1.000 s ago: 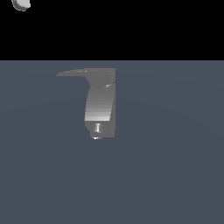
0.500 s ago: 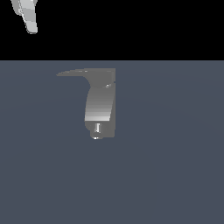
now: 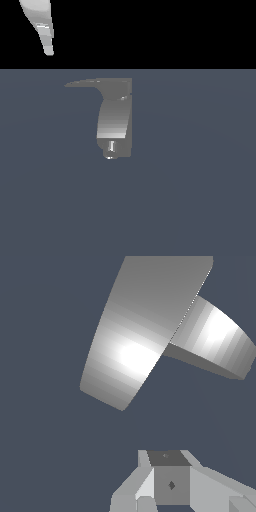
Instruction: Turn on the faucet by rotating a designated handle.
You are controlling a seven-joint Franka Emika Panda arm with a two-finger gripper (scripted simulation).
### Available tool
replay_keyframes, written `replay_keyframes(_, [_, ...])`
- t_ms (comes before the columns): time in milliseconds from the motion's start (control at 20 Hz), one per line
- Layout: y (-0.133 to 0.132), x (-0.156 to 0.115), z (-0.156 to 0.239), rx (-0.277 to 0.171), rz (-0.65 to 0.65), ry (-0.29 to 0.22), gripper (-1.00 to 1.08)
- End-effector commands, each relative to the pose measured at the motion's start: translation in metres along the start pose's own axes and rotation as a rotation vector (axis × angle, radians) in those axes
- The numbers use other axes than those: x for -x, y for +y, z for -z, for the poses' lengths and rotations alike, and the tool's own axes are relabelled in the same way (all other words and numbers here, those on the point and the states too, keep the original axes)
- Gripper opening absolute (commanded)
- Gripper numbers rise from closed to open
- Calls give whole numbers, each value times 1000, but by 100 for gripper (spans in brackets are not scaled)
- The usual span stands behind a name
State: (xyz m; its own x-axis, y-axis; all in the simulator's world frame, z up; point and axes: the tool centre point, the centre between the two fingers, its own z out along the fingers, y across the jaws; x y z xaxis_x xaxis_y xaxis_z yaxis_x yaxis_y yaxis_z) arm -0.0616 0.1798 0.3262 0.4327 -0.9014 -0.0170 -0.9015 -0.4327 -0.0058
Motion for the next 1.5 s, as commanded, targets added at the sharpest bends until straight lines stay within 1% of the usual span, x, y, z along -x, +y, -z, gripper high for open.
replay_keyframes(0, [-11,-5,-7,-1,-51,1,-100])
replay_keyframes(400, [-45,-24,-30,-1,-216,7,-100])
replay_keyframes(850, [-80,-56,-56,0,-414,15,-100])
replay_keyframes(1150, [-95,-74,-69,1,-516,18,-100])
replay_keyframes(1450, [-103,-86,-76,1,-575,19,-100])
